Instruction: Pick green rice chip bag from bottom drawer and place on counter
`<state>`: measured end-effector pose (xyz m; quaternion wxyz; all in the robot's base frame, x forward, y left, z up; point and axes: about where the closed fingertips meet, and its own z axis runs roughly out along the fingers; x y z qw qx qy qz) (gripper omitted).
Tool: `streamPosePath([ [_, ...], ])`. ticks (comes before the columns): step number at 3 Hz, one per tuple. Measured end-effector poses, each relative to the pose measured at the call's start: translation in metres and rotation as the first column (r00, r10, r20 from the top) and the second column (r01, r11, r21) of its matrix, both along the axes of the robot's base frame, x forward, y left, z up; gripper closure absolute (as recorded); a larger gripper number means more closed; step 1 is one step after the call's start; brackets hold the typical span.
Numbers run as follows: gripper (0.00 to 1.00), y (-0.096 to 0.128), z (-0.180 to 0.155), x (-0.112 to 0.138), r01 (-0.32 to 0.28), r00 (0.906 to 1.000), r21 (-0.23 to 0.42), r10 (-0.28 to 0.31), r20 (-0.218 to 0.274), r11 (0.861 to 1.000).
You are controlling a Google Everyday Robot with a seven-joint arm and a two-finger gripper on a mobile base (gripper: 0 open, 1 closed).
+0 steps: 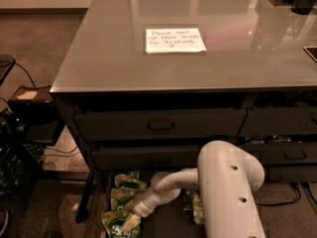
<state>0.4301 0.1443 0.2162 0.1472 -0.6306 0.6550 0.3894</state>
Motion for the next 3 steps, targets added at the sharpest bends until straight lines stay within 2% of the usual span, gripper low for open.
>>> streamPosePath([
  [1, 0.47, -0.009, -0.009, -0.011, 0.018, 0.9994, -0.016, -0.019, -0.029, 1.000],
  [2, 0.66, -0.011, -0.013, -0.017, 0.019, 0.9988, -0.021, -0.020, -0.045, 1.000],
  [3, 0.89, -0.014, -0.002, -0.017, 0.022, 0.9995, -0.013, -0.022, -0.025, 1.000],
])
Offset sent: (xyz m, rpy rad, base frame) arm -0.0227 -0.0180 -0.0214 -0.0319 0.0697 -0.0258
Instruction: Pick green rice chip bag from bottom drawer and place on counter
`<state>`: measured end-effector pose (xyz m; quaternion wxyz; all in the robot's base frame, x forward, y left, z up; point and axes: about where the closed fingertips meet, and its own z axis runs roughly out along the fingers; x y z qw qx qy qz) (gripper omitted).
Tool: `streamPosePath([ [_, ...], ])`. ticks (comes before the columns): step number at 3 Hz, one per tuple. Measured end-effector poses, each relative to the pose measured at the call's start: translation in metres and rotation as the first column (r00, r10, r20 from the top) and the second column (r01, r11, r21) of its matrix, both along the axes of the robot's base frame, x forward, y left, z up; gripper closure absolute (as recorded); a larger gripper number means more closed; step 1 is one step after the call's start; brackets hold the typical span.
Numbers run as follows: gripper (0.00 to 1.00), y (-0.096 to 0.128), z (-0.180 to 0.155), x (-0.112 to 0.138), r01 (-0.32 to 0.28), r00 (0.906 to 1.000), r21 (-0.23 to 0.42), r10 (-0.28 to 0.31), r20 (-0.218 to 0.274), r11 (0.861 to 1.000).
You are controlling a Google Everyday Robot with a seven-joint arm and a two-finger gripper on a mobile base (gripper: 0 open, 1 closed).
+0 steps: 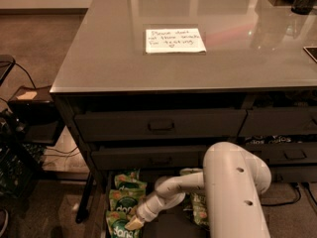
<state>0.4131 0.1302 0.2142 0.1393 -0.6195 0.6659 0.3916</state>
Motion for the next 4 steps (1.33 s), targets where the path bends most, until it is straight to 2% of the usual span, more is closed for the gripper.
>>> streamPosePath([
  [1, 1.00, -0.003, 0.021, 0.002, -0.005, 0.9991, 0.008, 0.004, 0.041, 1.000],
  [3, 1.00, -0.029, 0.086, 0.014, 0.003, 0.9912, 0.039, -0.008, 0.132, 0.999],
  [4, 1.00, -0.052, 0.122, 0.028, 0.015, 0.9892, 0.093, -0.028, 0.144, 0.996],
])
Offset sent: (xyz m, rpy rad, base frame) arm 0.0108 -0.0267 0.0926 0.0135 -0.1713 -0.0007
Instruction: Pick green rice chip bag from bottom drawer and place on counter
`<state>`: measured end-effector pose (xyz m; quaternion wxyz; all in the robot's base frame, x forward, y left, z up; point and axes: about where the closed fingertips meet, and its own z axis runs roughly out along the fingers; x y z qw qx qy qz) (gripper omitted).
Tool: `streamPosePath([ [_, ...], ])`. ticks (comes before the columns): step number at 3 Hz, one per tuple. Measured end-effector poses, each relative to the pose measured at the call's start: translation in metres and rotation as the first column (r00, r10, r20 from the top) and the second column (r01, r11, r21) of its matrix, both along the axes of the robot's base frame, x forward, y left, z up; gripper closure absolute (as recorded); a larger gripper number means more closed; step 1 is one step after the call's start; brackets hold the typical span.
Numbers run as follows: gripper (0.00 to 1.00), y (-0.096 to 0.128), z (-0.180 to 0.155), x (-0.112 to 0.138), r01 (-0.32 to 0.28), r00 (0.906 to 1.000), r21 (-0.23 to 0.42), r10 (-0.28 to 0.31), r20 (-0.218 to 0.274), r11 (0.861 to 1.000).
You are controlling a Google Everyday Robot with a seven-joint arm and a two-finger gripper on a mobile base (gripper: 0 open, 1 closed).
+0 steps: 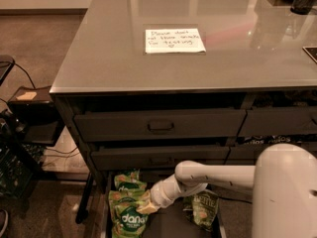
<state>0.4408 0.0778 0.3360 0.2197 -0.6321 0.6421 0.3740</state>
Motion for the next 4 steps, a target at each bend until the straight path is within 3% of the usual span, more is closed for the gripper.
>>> streamPosePath([
  [1, 1.00, -0.022, 0.045, 0.012, -0.004, 1.0000, 0.037, 0.004, 0.008, 0.999],
  [2, 1.00, -0.019, 0.102, 0.024, -0.028, 0.9983, 0.063, 0.025, 0.052, 0.998],
  [3, 1.00, 0.000, 0.160, 0.036, -0.075, 0.9904, 0.128, 0.059, 0.125, 0.989],
  [4, 1.00, 0.026, 0.206, 0.043, -0.129, 0.9765, 0.170, 0.096, 0.193, 0.977],
])
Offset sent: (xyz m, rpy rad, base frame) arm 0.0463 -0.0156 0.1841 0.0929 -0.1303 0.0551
